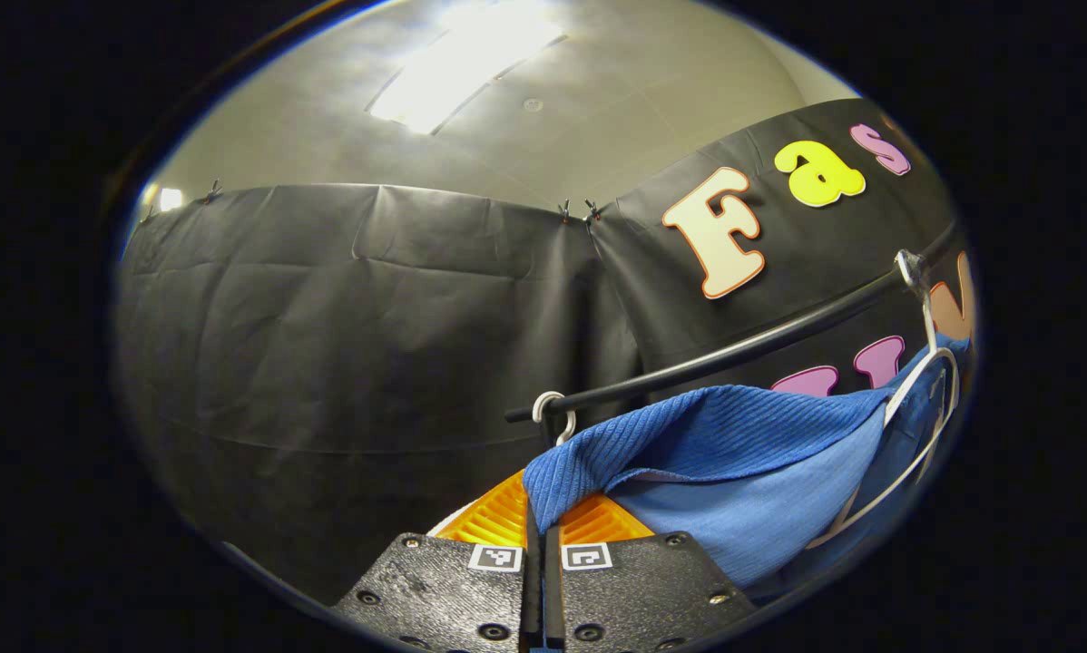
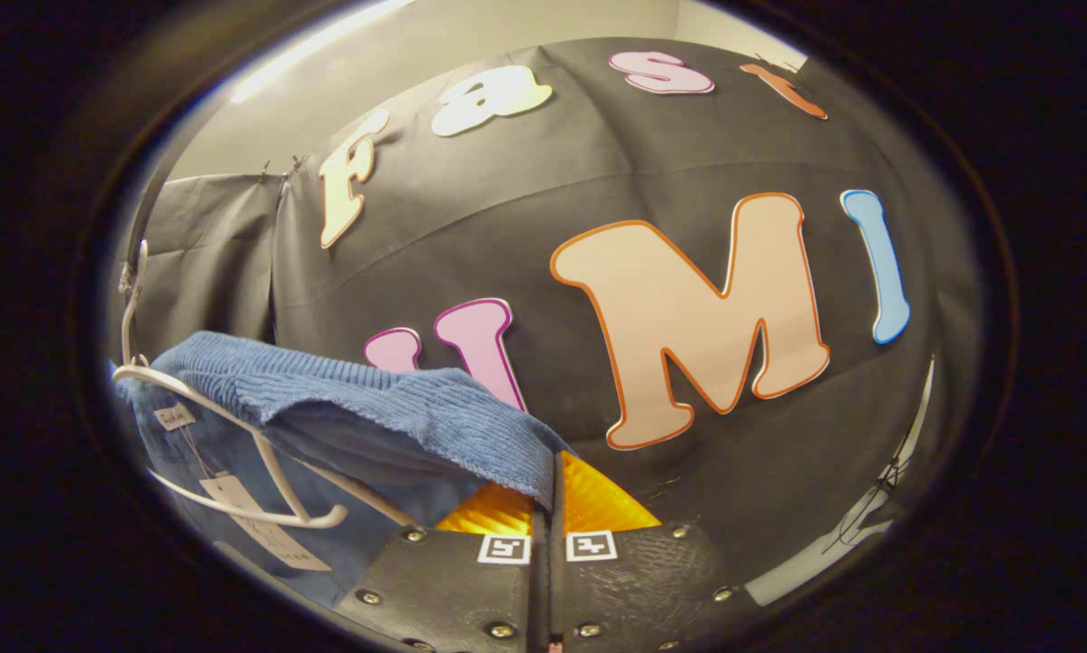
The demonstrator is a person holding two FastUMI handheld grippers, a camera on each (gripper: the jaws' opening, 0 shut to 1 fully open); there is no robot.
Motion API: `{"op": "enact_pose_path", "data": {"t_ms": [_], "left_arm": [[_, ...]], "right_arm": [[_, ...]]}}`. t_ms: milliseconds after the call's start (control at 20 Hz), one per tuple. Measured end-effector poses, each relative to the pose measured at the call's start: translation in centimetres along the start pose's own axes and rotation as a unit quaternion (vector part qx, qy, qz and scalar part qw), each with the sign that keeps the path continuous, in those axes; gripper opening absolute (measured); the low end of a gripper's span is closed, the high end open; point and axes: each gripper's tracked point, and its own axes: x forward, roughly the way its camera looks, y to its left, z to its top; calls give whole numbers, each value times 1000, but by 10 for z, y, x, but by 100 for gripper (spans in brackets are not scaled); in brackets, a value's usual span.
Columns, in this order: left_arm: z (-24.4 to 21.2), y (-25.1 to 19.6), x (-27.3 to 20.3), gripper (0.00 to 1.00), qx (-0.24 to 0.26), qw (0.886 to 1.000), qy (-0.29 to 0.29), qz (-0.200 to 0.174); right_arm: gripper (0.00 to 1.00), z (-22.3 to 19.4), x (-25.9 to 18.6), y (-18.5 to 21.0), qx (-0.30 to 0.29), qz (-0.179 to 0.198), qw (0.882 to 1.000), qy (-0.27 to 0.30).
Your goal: Grasp the clothes on the hanger with both hands and then place them into the laundry hamper below.
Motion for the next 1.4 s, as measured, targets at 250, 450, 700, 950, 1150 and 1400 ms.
{"op": "enact_pose_path", "data": {"t_ms": [250,450,700,950,1150,1400], "left_arm": [[9,4,6,2,2,1000,-11,-4],[8,9,7,0,-36,999,3,-4],[-1,23,12,4,-37,999,20,10],[-18,23,3,0,-25,999,34,9],[-36,20,-13,2,-13,999,52,2],[-64,13,-35,4,-10,996,85,-8]], "right_arm": [[0,-12,4,6,7,6,1000,13],[0,-30,4,12,3,14,1000,28],[0,-51,5,22,-7,28,998,49],[0,-87,-1,20,-15,28,996,81],[0,-110,-12,13,-18,23,994,103],[0,-129,-30,5,-36,22,992,123]]}}
